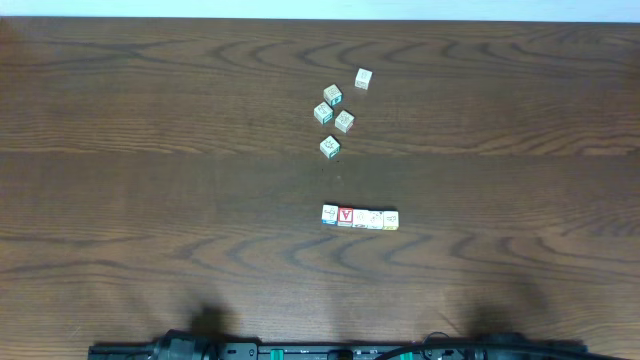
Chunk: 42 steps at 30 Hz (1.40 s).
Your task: Lift 5 blocks
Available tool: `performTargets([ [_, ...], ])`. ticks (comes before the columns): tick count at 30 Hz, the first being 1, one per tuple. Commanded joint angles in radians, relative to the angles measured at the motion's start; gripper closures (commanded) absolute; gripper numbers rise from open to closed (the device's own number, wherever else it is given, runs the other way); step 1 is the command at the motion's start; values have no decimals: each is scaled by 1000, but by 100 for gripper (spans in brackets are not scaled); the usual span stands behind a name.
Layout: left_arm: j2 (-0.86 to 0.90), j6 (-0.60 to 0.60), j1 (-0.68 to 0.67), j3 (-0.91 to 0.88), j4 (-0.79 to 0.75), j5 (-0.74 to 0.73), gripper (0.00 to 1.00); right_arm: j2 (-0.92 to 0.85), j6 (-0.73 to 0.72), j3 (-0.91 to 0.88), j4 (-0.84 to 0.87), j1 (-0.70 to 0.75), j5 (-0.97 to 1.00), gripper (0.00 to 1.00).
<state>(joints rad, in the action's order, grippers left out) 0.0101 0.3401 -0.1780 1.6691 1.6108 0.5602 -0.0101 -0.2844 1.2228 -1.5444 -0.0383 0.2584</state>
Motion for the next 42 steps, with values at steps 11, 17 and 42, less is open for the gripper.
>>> performTargets([
  [11,-6,2,-2,-8,78,2,23,3,232,-228,488,4,-41,1],
  [17,-6,2,-2,-8,78,2,23,4,364,-497,785,4,-192,1],
  [42,-6,2,-2,-8,78,2,23,6,359,-1198,1465,5,-203,1],
])
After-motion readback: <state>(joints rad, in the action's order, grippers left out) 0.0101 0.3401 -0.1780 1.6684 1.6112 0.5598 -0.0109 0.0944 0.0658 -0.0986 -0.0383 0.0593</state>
